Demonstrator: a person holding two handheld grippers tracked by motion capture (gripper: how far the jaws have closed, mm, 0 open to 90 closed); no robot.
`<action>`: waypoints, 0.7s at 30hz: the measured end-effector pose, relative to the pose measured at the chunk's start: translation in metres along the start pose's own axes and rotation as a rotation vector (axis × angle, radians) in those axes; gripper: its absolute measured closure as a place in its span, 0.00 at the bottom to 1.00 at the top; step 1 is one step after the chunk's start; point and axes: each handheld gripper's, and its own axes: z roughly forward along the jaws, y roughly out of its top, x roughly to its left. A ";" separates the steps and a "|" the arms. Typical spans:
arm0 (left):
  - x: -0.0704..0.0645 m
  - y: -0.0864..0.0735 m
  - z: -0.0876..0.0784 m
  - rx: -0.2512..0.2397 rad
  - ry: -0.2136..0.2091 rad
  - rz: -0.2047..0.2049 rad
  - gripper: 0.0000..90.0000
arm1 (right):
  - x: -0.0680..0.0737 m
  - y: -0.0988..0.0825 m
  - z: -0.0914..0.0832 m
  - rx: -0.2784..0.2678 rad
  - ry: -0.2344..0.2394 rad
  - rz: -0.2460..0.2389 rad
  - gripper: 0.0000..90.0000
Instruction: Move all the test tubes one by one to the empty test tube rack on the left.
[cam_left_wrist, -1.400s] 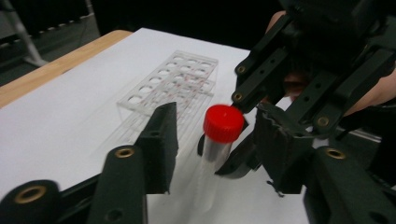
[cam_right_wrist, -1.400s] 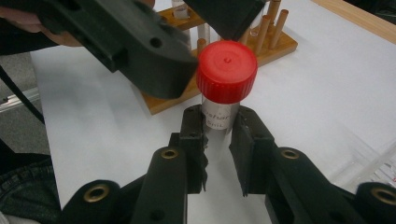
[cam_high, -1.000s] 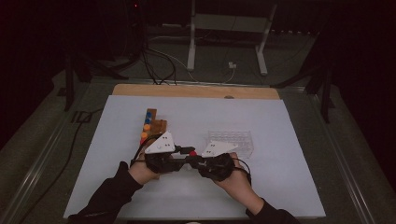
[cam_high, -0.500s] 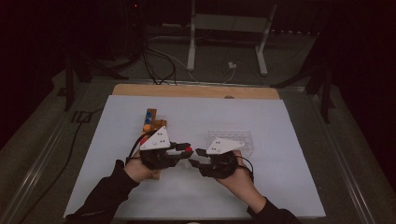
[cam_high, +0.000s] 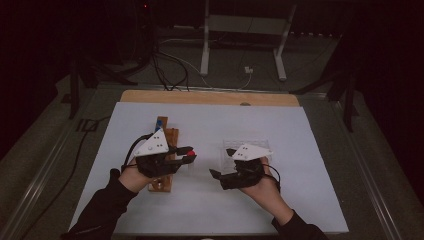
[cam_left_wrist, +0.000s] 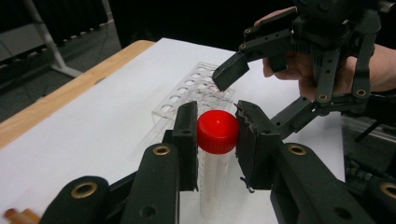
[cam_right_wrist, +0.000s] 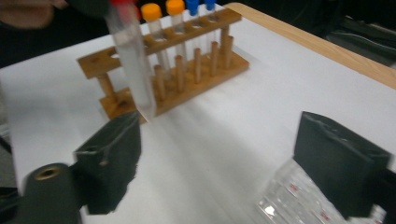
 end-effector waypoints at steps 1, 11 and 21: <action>0.000 0.000 -0.002 -0.003 0.001 0.000 0.80 | -0.001 -0.001 0.000 0.001 -0.003 0.005 0.12; 0.004 0.006 -0.029 -0.031 0.056 0.002 0.80 | -0.007 -0.004 0.001 0.001 0.008 0.023 0.00; 0.009 0.003 -0.058 -0.047 0.130 -0.010 0.80 | -0.006 -0.003 -0.002 -0.018 0.014 0.021 0.00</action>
